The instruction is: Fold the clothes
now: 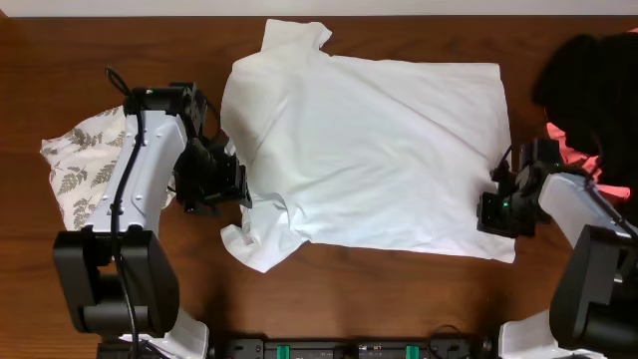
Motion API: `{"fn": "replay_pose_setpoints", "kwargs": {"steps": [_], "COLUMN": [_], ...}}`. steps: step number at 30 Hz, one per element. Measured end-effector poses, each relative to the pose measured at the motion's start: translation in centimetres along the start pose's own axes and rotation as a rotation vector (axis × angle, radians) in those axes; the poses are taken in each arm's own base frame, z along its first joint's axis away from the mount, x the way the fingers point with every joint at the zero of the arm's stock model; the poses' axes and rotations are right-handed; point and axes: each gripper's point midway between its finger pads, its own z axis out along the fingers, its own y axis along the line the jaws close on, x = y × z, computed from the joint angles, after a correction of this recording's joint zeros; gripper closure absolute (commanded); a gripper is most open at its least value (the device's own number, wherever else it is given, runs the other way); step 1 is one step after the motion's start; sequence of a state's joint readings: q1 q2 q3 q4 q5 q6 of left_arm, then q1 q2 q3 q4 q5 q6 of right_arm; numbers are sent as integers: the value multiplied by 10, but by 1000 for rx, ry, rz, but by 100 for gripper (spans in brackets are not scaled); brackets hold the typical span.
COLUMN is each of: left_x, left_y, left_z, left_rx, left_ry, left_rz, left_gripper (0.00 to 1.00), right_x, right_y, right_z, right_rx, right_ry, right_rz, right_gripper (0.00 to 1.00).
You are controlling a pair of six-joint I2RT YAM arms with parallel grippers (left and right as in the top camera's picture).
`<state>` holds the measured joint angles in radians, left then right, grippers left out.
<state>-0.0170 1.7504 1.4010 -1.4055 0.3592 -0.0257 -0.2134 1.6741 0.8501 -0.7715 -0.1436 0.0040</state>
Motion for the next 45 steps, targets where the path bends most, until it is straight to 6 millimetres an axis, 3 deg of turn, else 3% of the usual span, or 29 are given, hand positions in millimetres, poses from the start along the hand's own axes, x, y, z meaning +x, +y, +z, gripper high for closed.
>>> {"fn": "replay_pose_setpoints", "kwargs": {"steps": [5, 11, 14, 25, 33, 35, 40, 45], "left_x": [0, 0, 0, 0, -14, -21, -45, -57], "left_y": [0, 0, 0, 0, -1, -2, -4, -7], "left_z": [0, 0, 0, 0, 0, -1, 2, 23], "left_rx": [0, 0, 0, 0, 6, 10, 23, 79], "left_ry": [0, 0, 0, 0, -56, -85, -178, -217], "left_rz": [0, 0, 0, -24, -18, -17, -3, 33], "left_gripper": [36, 36, 36, 26, 26, 29, 53, 55], "right_x": [-5, -43, -52, -52, -53, -53, -53, -53], "right_y": [-4, -23, -35, -69, -73, -73, -74, -76], "right_z": [0, -5, -8, -13, -14, -13, -14, -14], "right_rx": [29, 118, 147, 175, 183, 182, 185, 195], "right_ry": [-57, -218, -257, -280, -284, -284, -286, -286], "right_rz": [42, 74, 116, 234, 246, 246, 249, 256], "right_gripper": [84, 79, 79, 79, 79, 81, 96, 98]}}
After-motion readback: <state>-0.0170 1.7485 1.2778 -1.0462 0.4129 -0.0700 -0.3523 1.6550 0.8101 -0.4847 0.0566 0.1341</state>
